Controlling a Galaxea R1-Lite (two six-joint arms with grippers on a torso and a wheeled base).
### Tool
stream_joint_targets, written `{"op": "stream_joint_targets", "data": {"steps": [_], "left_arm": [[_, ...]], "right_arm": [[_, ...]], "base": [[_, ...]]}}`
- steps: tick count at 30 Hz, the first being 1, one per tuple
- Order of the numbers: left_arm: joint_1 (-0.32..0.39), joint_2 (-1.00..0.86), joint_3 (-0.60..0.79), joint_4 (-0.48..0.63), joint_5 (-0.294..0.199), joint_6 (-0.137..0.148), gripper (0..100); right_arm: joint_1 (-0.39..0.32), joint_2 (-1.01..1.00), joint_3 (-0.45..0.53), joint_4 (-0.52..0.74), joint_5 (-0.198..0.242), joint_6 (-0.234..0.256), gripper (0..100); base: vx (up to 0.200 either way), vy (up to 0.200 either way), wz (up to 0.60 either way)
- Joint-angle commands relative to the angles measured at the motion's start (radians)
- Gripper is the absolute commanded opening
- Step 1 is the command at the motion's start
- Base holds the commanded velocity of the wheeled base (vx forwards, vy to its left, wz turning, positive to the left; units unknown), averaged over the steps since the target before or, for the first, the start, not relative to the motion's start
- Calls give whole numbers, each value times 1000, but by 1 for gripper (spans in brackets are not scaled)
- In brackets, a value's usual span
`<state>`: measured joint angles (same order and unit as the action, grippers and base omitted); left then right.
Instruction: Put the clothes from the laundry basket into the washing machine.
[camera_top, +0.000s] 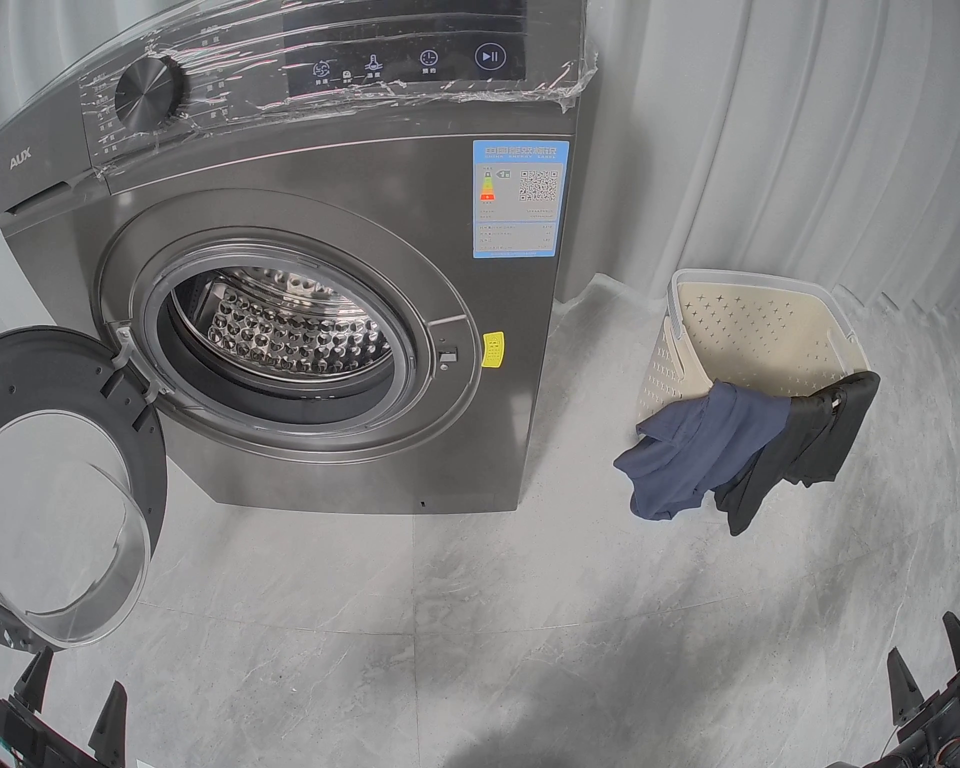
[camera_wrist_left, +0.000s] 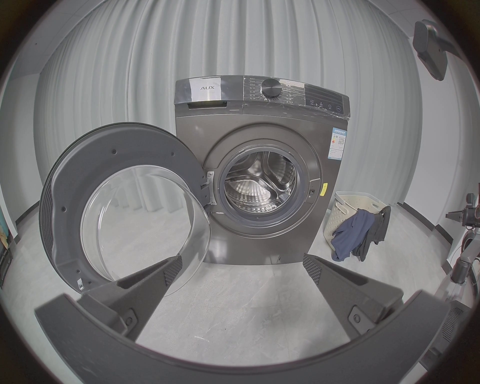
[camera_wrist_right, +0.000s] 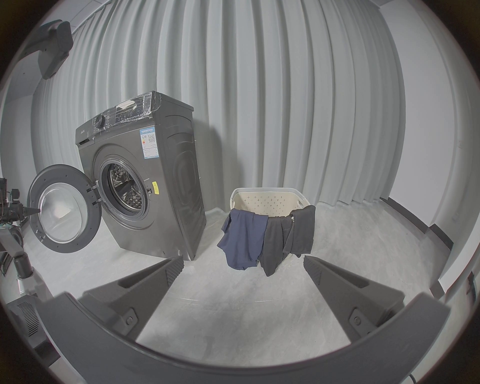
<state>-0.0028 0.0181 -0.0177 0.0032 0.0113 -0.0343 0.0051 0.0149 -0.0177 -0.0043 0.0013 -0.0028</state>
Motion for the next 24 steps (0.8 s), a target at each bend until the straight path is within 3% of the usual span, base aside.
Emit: {"op": "stream_joint_targets", "data": {"steps": [1,17,24], "left_arm": [[0,-12,13,0,1,-1,100],[0,-12,13,0,-1,-3,100],[0,-12,13,0,-1,-4,100]], "right_arm": [[1,-7,18,0,0,0,100],[1,-7,18,0,0,0,100],[-1,-7,18,0,0,0,100]], "base": [[0,-200,0],[0,-200,0],[0,0,0]]}}
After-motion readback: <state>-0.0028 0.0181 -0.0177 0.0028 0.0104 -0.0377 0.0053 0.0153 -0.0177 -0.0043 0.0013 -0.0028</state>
